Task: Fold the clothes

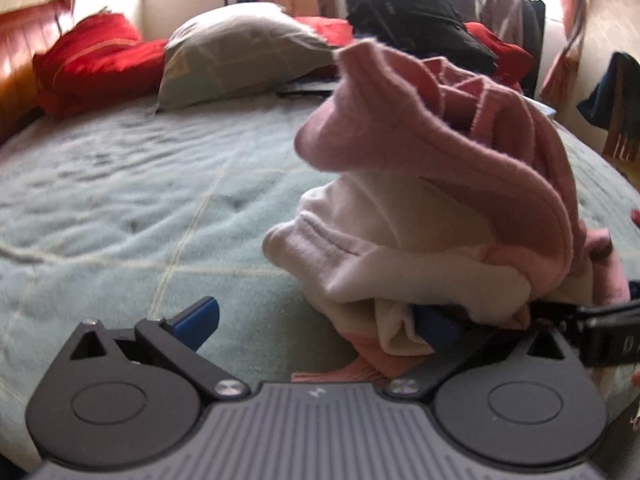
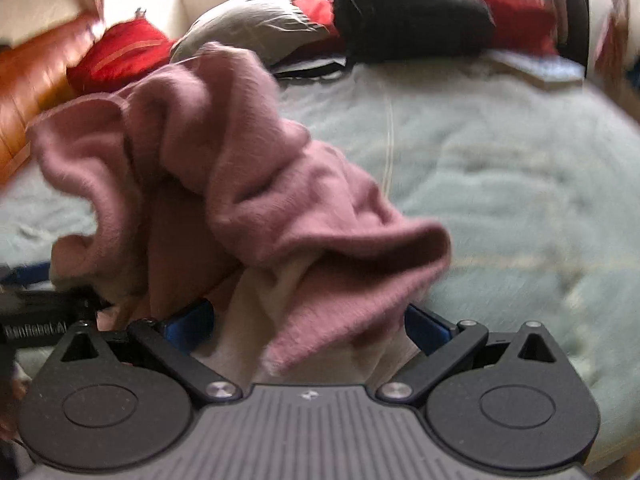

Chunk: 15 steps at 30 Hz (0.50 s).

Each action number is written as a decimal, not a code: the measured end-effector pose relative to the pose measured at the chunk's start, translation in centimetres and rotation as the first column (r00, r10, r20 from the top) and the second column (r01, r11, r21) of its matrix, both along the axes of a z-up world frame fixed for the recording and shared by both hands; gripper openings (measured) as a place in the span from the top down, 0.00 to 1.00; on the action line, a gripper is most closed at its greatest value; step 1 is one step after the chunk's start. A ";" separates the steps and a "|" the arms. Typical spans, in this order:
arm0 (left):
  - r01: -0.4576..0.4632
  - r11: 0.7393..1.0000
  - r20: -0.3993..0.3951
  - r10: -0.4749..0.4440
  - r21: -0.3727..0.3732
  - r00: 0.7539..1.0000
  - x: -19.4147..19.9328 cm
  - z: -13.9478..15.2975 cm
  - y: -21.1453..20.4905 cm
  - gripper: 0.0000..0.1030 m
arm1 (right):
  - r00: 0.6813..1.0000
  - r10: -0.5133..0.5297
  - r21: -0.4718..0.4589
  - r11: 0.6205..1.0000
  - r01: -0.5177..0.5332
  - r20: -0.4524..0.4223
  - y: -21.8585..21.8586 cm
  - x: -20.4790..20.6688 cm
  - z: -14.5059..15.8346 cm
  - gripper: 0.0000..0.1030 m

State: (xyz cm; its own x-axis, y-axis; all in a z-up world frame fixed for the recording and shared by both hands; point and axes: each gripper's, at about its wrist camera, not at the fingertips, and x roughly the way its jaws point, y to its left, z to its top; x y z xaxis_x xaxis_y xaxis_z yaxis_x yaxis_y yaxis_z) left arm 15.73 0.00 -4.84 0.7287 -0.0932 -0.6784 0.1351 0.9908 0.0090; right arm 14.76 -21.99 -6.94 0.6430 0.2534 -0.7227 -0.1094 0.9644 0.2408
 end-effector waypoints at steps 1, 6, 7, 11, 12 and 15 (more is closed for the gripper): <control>0.008 1.000 0.008 -0.008 0.007 1.000 0.0 -0.1 -0.1 0.00 | 1.000 0.009 0.018 1.000 -0.009 -0.004 -0.3 0.1 -0.3 0.00; 0.034 0.999 0.041 -0.036 0.036 0.999 -0.2 -0.4 -0.4 0.00 | 0.999 0.048 -0.017 0.999 -0.048 0.016 -0.2 0.0 -0.3 0.00; 0.035 0.999 0.040 -0.037 0.041 0.999 -0.2 -0.3 -0.5 0.00 | 0.998 0.053 -0.028 0.998 -0.052 0.020 0.0 0.0 -0.3 0.00; 0.052 0.996 0.047 -0.056 0.071 0.997 -0.7 0.6 -0.6 0.01 | 0.998 0.054 -0.054 0.997 -0.052 0.027 -0.3 -0.3 0.5 0.00; 0.067 0.995 0.050 -0.071 0.070 0.996 -1.0 1.1 -0.6 0.01 | 0.998 0.052 -0.066 0.997 -0.050 0.034 -0.5 -0.5 0.9 0.00; 0.120 0.992 0.071 -0.123 0.049 0.990 -2.1 2.6 -0.6 0.01 | 0.995 0.058 -0.108 0.993 -0.050 0.079 -1.1 -1.1 2.5 0.00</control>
State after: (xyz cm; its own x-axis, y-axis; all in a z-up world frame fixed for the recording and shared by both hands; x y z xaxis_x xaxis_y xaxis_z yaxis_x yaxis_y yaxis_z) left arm 13.68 -0.58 -2.27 0.7618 -0.1551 -0.6290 0.2517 0.9655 0.0667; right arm 13.66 -23.07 -4.40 0.6882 0.2146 -0.6930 -0.1772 0.9760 0.1263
